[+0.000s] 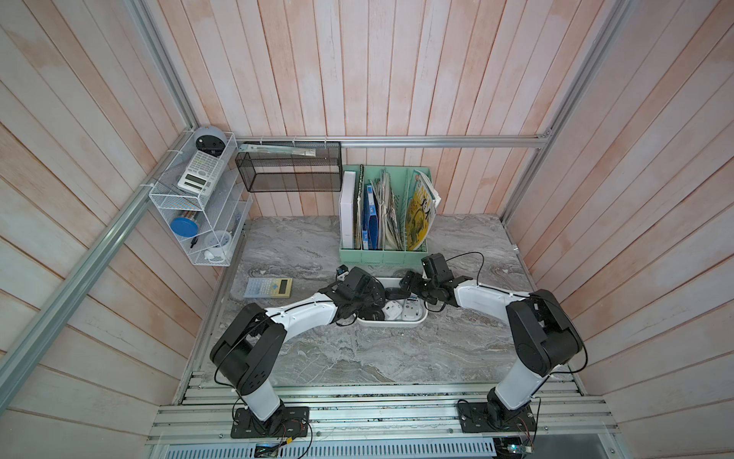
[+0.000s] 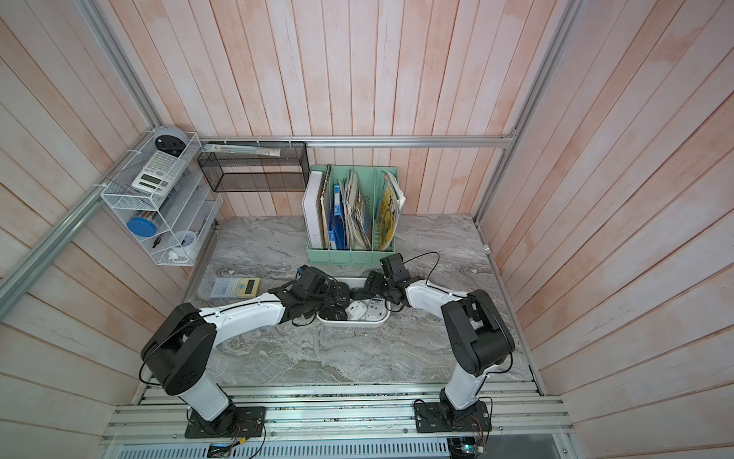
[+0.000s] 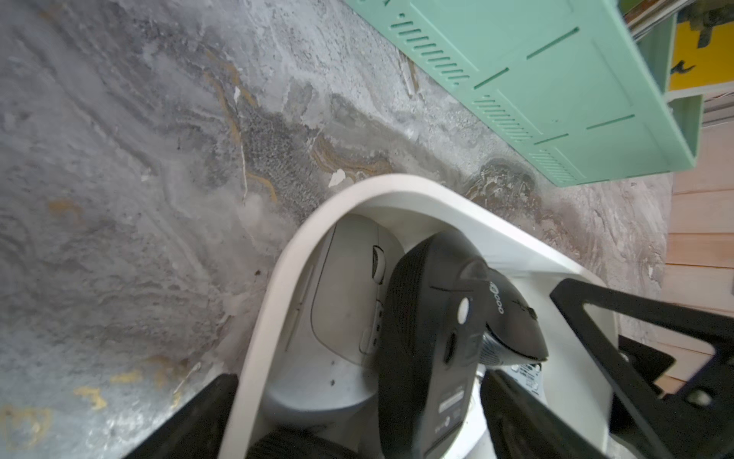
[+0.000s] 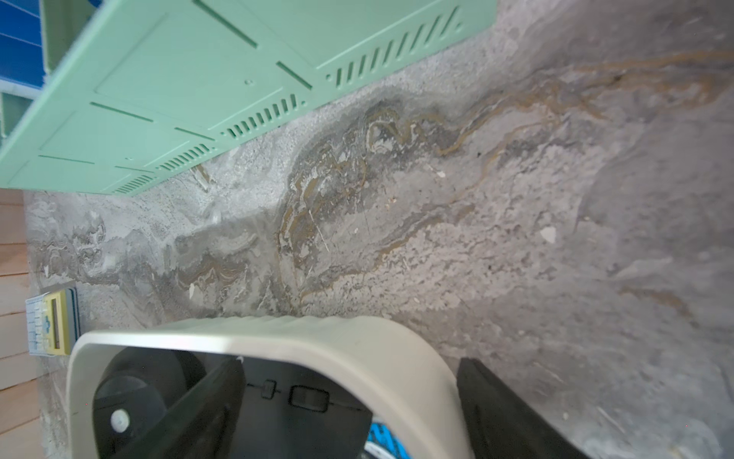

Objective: Take out the mouse from the storage box
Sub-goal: Move the storage box to the center of the board, then pick up the mouse from the storage box.

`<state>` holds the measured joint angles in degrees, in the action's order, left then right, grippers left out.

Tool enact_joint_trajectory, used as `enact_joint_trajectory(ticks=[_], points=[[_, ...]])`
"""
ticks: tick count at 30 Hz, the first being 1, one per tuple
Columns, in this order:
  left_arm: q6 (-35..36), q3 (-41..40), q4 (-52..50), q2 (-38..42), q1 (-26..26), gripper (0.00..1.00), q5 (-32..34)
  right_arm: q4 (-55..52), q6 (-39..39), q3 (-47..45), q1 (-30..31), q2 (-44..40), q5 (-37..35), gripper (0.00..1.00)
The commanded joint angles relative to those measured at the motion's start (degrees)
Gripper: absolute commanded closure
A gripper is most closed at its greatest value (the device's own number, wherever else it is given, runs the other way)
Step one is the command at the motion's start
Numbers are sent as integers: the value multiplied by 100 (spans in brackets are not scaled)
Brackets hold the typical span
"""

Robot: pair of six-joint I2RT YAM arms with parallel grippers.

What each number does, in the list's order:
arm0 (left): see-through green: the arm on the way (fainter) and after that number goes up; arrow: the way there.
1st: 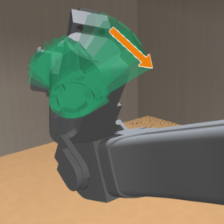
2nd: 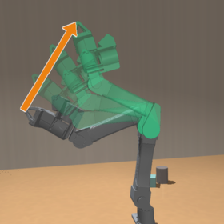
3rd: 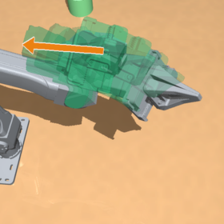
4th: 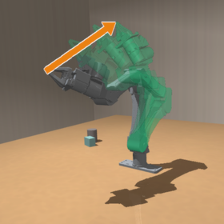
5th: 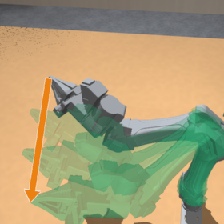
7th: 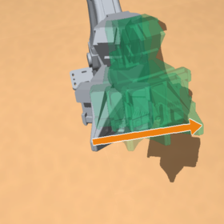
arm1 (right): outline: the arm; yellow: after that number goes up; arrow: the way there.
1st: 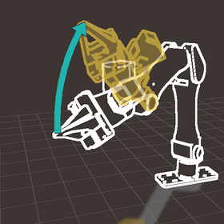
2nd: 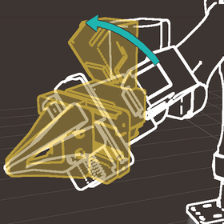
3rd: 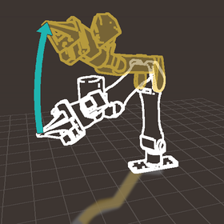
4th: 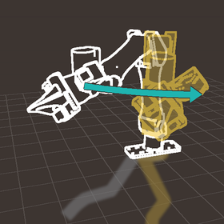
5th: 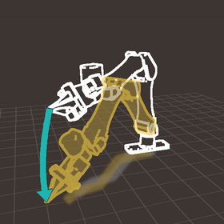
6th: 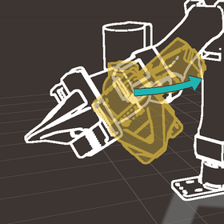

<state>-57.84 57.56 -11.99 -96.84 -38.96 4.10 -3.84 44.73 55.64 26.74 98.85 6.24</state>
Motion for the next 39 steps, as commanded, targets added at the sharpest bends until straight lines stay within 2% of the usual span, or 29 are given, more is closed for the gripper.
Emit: enact_joint_trajectory(ticks=[1, 4, 10, 13, 19, 23, 30, 39], points=[[284, 291, 130, -81, 93, 0, -149, -231, -190, 204, -19, 29, 252, 5], [448, 332, -253, -21, 205, 0, 59, -424, -286, 159, -71, -108, 70, 2], [1006, 395, -1526, 460, 295, 0, 1214, -1026, -591, -21, -120, -630, -410, 2], [1330, 386, -1902, 841, 260, 0, 1468, -1431, -837, -112, -122, -982, -540, 2], [1949, 606, -2129, 1257, -245, 0, 1225, -1637, -1195, -705, -108, -1805, -466, 2], [1988, 989, -2309, 830, -477, 1, 924, -1884, -1405, -1075, -73, -2383, -548, 2], [1878, 1572, -2328, -92, -591, 13, 637, -1969, -1590, -1606, -63, -3209, -662, 2], [1720, 1913, -2124, -711, -581, 17, 381, -1783, -1665, -1787, -57, -3390, -668, 2]])
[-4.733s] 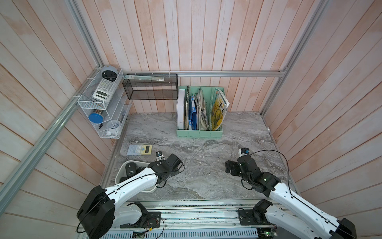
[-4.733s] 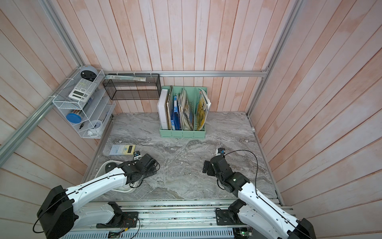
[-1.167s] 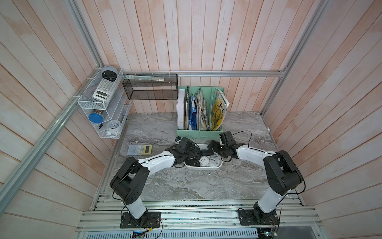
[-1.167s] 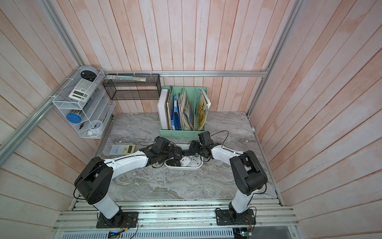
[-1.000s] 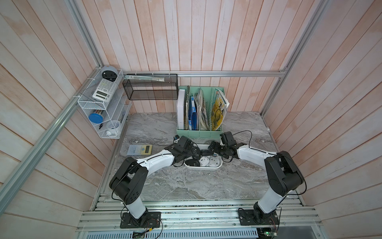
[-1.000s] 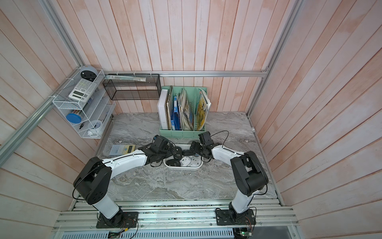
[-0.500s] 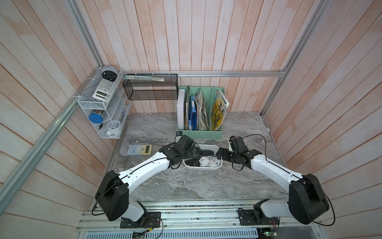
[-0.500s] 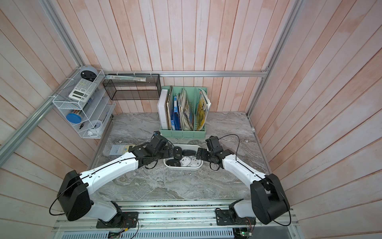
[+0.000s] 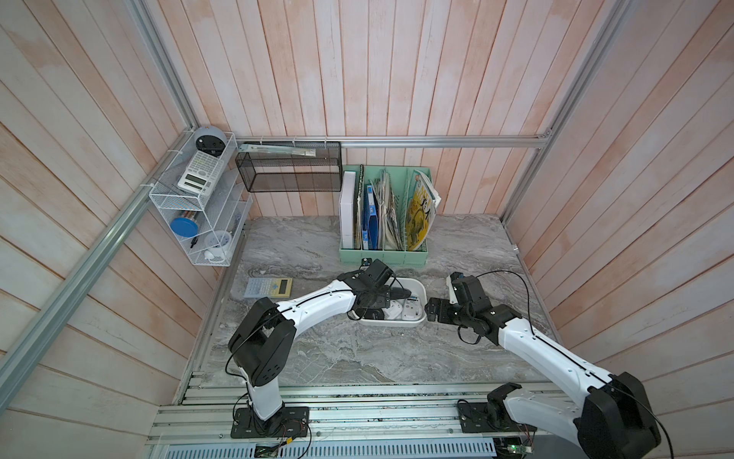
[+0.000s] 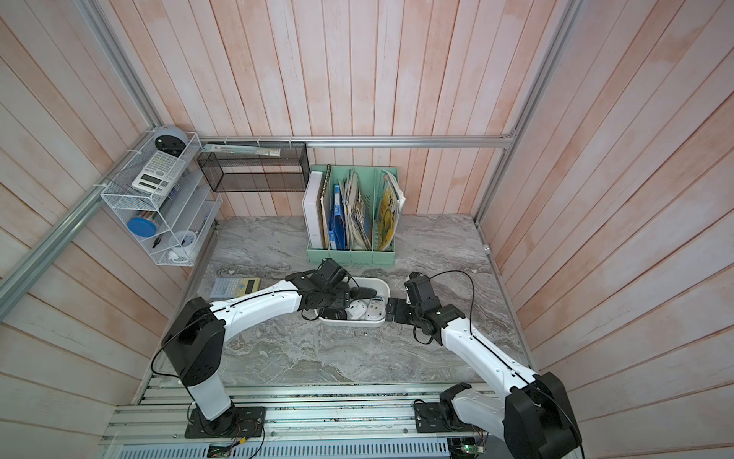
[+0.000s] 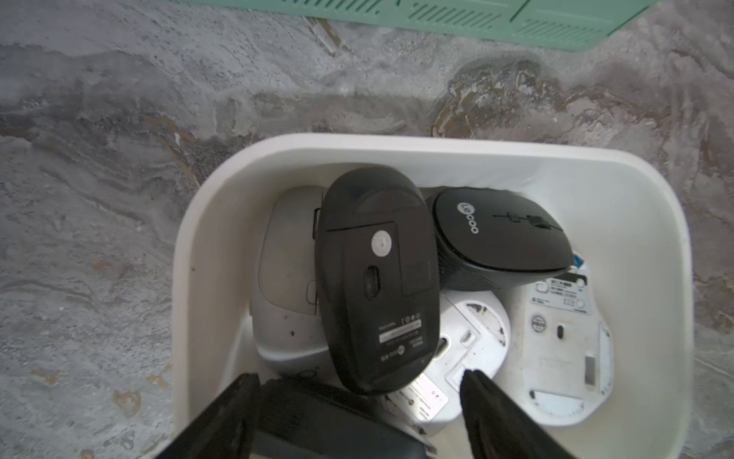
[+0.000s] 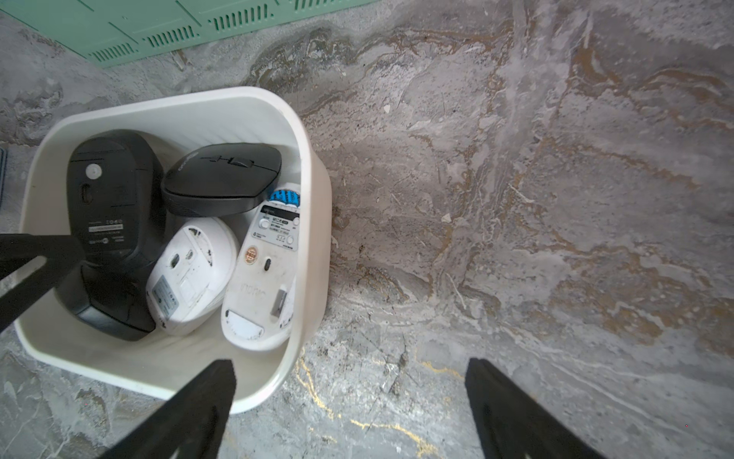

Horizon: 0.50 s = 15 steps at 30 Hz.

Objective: Take out the mouse from the storage box
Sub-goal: Pick up the mouse from the storage box.

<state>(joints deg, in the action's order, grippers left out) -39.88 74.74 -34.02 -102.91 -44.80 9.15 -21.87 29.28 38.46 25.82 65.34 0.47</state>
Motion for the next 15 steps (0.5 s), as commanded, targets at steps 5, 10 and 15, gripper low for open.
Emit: enact_joint_trajectory(ticks=[5, 10, 15], points=[[-247, 191, 239, -298, 135, 22, -230, 80, -158, -122, 30, -53, -100, 3], [-354, 112, 547, -433, 279, 24, -492, 141, -171, -205, 33, -106, -106, 3], [-370, 188, 743, -694, 296, 28, -816, 172, -183, -235, 33, -81, -136, 2]])
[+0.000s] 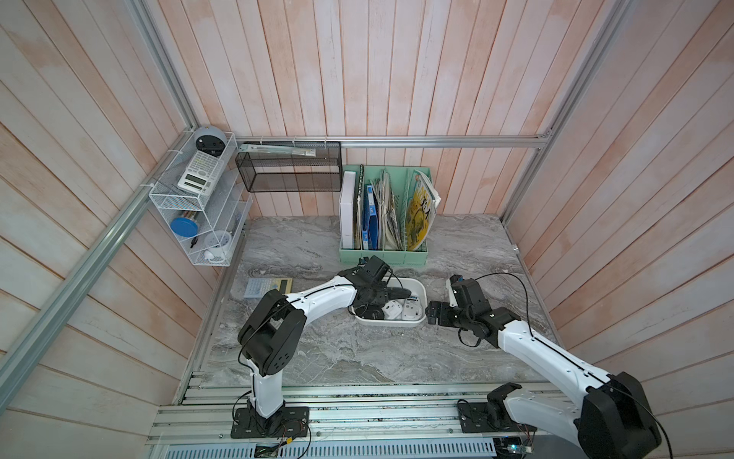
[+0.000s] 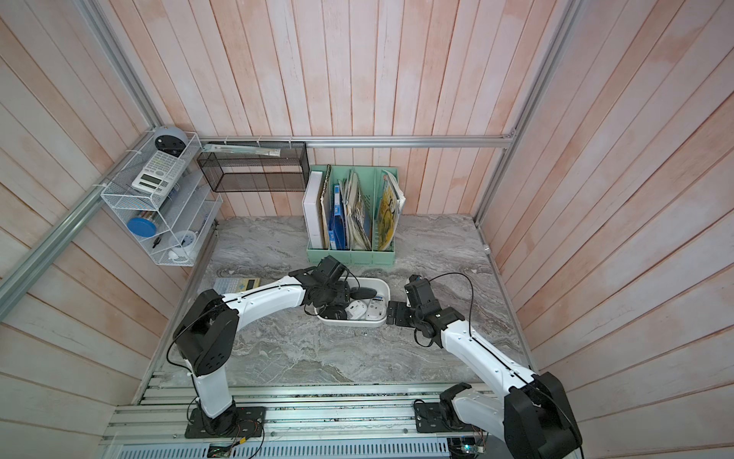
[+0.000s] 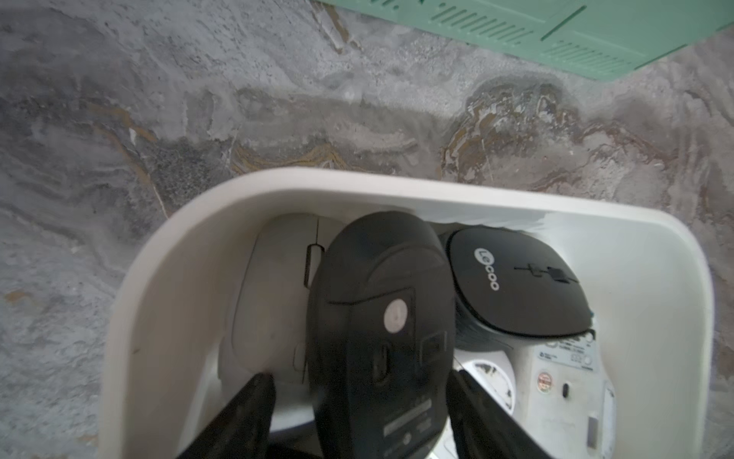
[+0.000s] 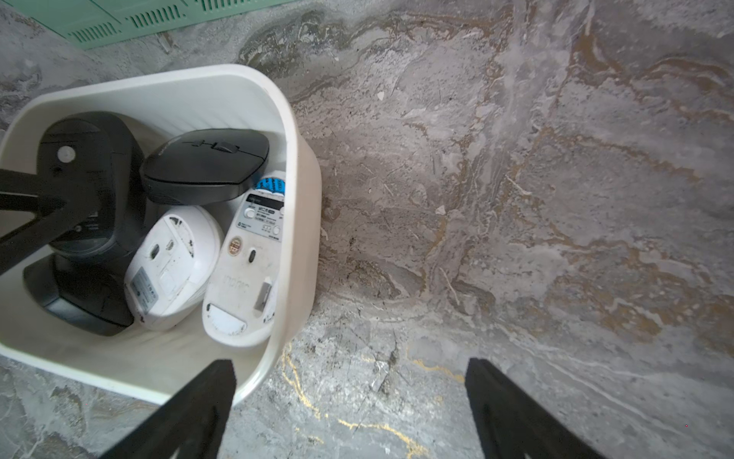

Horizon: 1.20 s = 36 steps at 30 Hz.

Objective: Take out the mouse from the storage box
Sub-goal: Pick up the mouse from the storage box.

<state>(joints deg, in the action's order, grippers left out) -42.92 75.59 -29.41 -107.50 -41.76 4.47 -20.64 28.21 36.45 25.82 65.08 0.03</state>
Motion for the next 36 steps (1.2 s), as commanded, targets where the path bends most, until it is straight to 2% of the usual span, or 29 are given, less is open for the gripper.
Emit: enact_joint_trajectory(ticks=[1, 9, 19, 23, 29, 36], points=[[-76, 124, 300, -286, -7, 28, -394, 49, -78, -34, 28, -41, -101, 2], [-260, 123, 821, -578, -14, 33, -884, 74, -69, -70, 35, -22, -117, 2], [-440, 173, 984, -784, -48, 44, -957, 89, -61, -103, 31, -30, -143, 3], [-620, 142, 1169, -906, -54, 44, -1086, 104, -52, -102, 36, -14, -139, 2], [-805, 144, 1252, -967, -72, 44, -959, 101, -43, -105, 29, -28, -143, 2], [-1016, -9, 1657, -842, -141, 52, -825, 112, -35, -108, 29, -33, -127, 2]])
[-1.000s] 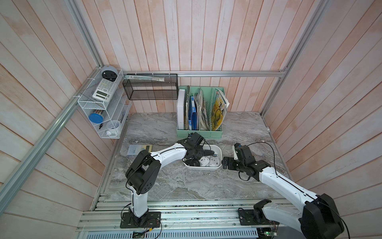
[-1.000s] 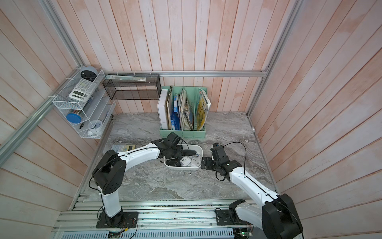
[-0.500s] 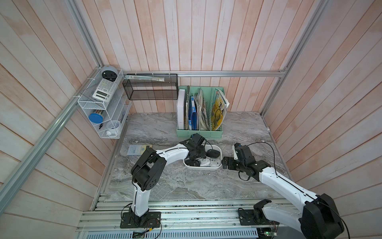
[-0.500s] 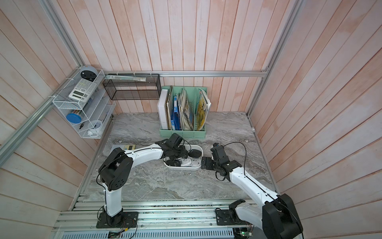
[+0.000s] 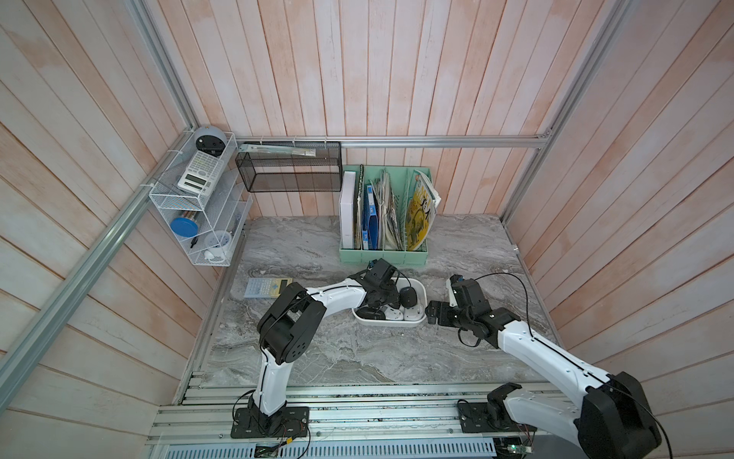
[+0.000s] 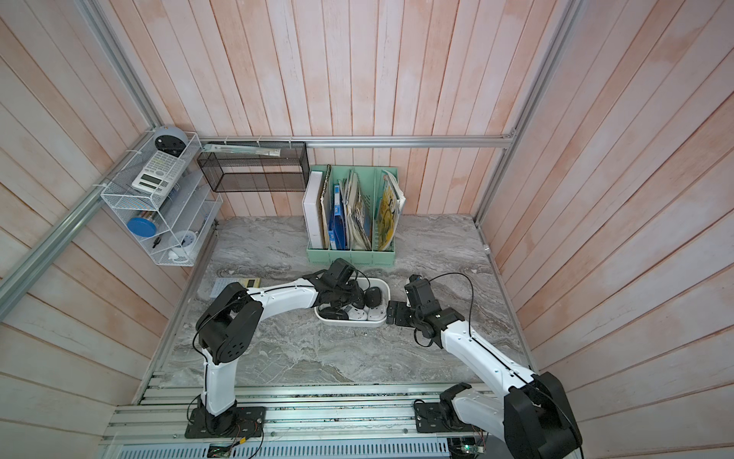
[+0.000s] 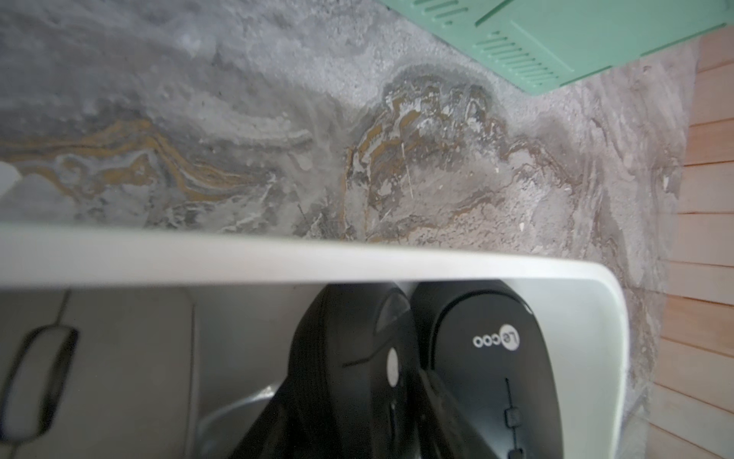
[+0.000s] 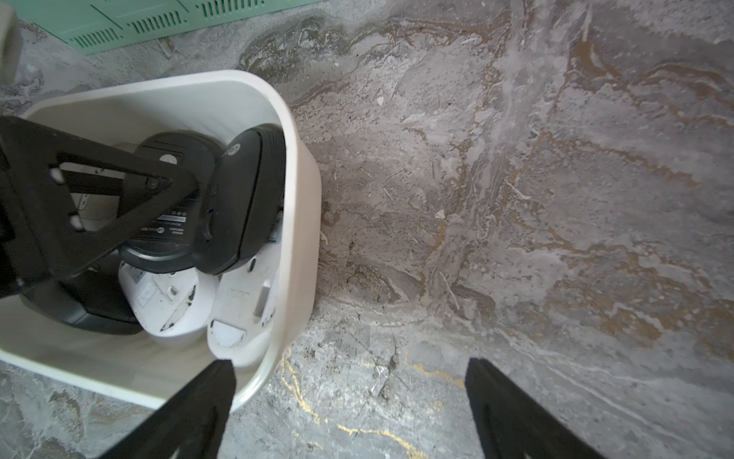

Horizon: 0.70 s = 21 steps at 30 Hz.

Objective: Take out the mouse from the storage box
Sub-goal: Pick up the mouse from the storage box.

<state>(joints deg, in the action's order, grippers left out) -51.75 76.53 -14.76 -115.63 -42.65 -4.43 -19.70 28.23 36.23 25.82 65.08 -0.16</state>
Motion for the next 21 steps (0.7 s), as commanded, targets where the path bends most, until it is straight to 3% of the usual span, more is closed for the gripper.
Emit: enact_joint_trajectory(ticks=[1, 13, 17, 21], points=[[-136, -97, 227, -27, -73, 53, 60, 16, -36, -85, 28, -29, -108, 3], [-110, 144, 115, -347, -180, 63, 246, -48, -48, -80, 30, -100, -131, 2], [-32, 73, -10, -137, -182, 73, 486, -94, -67, -57, 35, -166, -160, 2], [203, 26, -315, 313, -243, 76, 955, -121, -81, -38, 36, -197, -169, 2]])
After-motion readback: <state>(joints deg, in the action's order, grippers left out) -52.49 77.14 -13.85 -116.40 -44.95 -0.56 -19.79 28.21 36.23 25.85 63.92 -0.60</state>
